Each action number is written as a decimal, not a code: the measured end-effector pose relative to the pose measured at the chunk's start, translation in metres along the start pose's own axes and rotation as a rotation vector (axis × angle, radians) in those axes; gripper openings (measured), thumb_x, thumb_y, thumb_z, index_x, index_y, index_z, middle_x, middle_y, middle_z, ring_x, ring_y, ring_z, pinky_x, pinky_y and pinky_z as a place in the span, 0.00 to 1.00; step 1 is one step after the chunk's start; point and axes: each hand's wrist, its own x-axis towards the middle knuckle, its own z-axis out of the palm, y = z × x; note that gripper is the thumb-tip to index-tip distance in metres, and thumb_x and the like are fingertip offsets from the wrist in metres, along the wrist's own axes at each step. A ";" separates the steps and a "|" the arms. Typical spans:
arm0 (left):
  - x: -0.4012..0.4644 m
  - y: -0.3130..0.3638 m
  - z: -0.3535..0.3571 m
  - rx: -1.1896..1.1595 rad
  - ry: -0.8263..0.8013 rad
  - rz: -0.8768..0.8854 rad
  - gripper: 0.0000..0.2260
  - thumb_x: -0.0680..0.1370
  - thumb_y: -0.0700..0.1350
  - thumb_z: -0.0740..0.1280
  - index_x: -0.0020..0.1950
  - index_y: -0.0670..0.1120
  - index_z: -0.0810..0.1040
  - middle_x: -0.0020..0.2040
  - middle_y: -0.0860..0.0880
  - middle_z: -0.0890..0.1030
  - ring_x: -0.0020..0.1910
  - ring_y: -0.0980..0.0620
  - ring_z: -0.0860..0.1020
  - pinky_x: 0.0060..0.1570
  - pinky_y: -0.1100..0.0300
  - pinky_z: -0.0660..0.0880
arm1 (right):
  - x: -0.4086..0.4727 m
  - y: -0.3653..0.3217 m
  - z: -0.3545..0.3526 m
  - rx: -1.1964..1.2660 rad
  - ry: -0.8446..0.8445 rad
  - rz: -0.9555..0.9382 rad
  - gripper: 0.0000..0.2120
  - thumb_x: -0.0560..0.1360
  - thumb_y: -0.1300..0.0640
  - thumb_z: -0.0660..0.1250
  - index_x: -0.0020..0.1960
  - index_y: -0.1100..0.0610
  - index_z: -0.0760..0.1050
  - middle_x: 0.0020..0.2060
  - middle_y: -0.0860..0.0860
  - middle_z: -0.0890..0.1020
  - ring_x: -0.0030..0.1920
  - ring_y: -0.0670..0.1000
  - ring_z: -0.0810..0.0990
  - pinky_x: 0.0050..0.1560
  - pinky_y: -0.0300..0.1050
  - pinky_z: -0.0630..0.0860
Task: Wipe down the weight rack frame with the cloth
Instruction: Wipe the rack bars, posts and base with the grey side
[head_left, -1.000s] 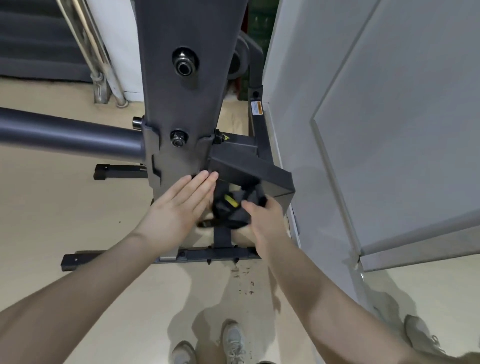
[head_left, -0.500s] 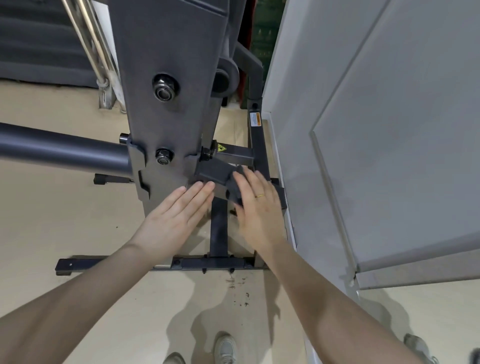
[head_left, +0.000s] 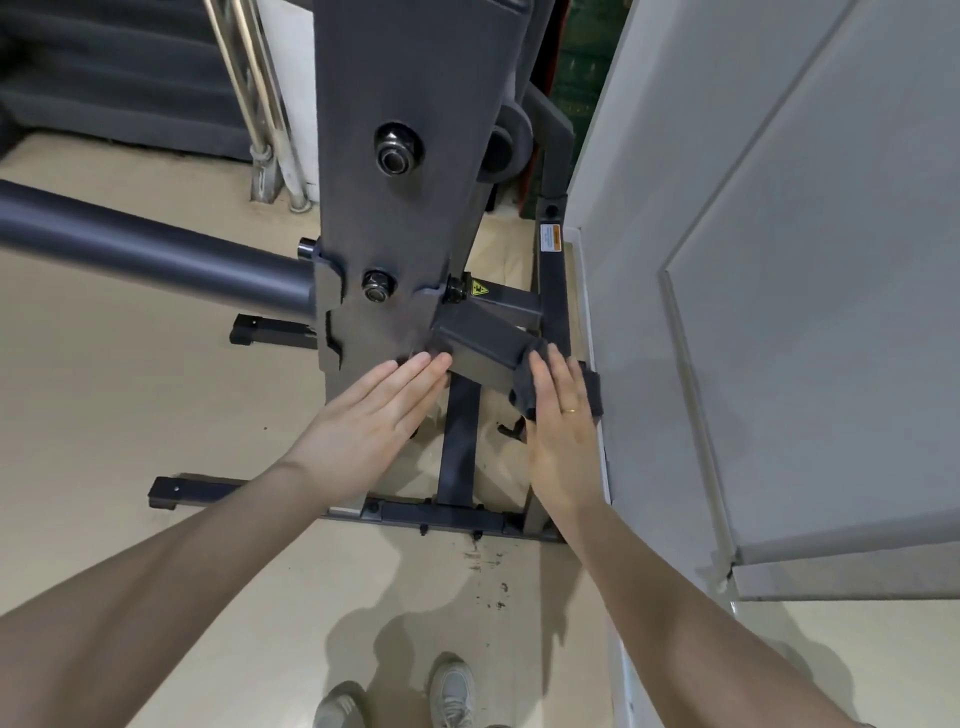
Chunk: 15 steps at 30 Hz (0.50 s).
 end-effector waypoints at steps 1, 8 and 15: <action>-0.004 -0.002 0.000 -0.004 -0.014 0.002 0.34 0.73 0.36 0.53 0.76 0.37 0.42 0.77 0.44 0.47 0.76 0.43 0.47 0.73 0.51 0.44 | -0.003 0.002 -0.001 0.006 0.007 0.066 0.39 0.69 0.74 0.68 0.75 0.56 0.58 0.74 0.55 0.62 0.74 0.57 0.57 0.71 0.52 0.60; -0.080 -0.031 0.007 -0.379 -0.154 -0.065 0.40 0.64 0.32 0.67 0.75 0.41 0.57 0.77 0.45 0.55 0.75 0.46 0.57 0.72 0.58 0.55 | -0.041 -0.098 0.019 0.235 -0.135 -0.001 0.31 0.71 0.74 0.63 0.72 0.59 0.65 0.70 0.56 0.67 0.69 0.55 0.65 0.70 0.51 0.64; -0.166 -0.074 -0.015 -1.966 -0.577 -1.070 0.19 0.82 0.56 0.54 0.62 0.47 0.76 0.58 0.48 0.81 0.56 0.46 0.80 0.60 0.51 0.74 | -0.068 -0.233 0.088 0.655 -0.528 0.268 0.24 0.71 0.64 0.72 0.65 0.58 0.70 0.60 0.53 0.74 0.62 0.52 0.73 0.62 0.37 0.67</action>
